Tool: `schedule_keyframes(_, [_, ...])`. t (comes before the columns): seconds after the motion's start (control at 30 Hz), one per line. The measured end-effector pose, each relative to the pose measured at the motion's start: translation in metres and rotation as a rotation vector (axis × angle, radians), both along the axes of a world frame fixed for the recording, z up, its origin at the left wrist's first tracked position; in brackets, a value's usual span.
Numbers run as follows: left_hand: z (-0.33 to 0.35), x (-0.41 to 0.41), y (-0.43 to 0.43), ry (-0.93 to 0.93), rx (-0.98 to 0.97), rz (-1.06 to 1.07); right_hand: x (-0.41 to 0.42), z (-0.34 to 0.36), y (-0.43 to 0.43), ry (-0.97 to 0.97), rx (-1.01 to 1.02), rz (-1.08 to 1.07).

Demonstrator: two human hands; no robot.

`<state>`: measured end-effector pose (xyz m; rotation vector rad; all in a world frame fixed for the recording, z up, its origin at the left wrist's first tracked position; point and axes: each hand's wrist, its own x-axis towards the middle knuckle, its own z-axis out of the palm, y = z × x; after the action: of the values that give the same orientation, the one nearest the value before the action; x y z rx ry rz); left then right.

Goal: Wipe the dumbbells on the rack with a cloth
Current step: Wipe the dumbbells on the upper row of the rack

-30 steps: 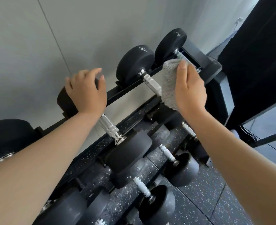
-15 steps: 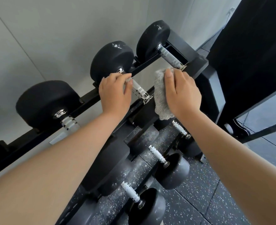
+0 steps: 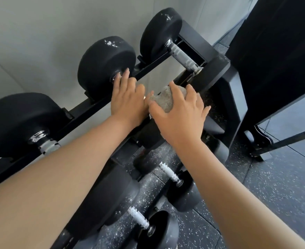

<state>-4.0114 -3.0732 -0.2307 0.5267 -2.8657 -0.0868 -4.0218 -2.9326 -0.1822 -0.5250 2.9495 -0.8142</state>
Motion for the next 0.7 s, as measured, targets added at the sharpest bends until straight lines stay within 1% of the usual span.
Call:
schedule_keyframes(0.07, [0.003, -0.004, -0.008, -0.002, -0.111, -0.066, -0.002, -0.001, -0.001, 0.01, -0.095, -0.019])
schedule_keyframes(0.13, [0.006, -0.007, -0.019, 0.048, -0.148, -0.175, -0.007, -0.001, 0.0, -0.017, -0.179, -0.032])
schedule_keyframes(0.2, [0.006, -0.008, -0.028, 0.086, -0.121, -0.245, -0.011, -0.002, 0.0, -0.06, -0.236, -0.029])
schedule_keyframes(0.33, [0.0, -0.004, -0.031, 0.09, -0.025, -0.264, -0.018, -0.002, 0.0, -0.058, -0.325, -0.024])
schedule_keyframes(0.43, [0.0, -0.002, -0.032, 0.077, 0.011, -0.292, -0.022, 0.0, -0.002, -0.116, -0.377, -0.05])
schedule_keyframes(0.53, [0.0, -0.002, -0.031, 0.063, 0.026, -0.292, -0.027, 0.003, -0.004, -0.205, -0.384, -0.066])
schedule_keyframes(0.6, [-0.001, -0.001, -0.03, 0.052, 0.026, -0.282, -0.038, 0.006, -0.004, -0.302, -0.442, -0.081])
schedule_keyframes(0.7, [0.0, -0.001, -0.028, 0.037, 0.043, -0.274, -0.064, 0.01, -0.002, -0.572, -0.55, -0.157])
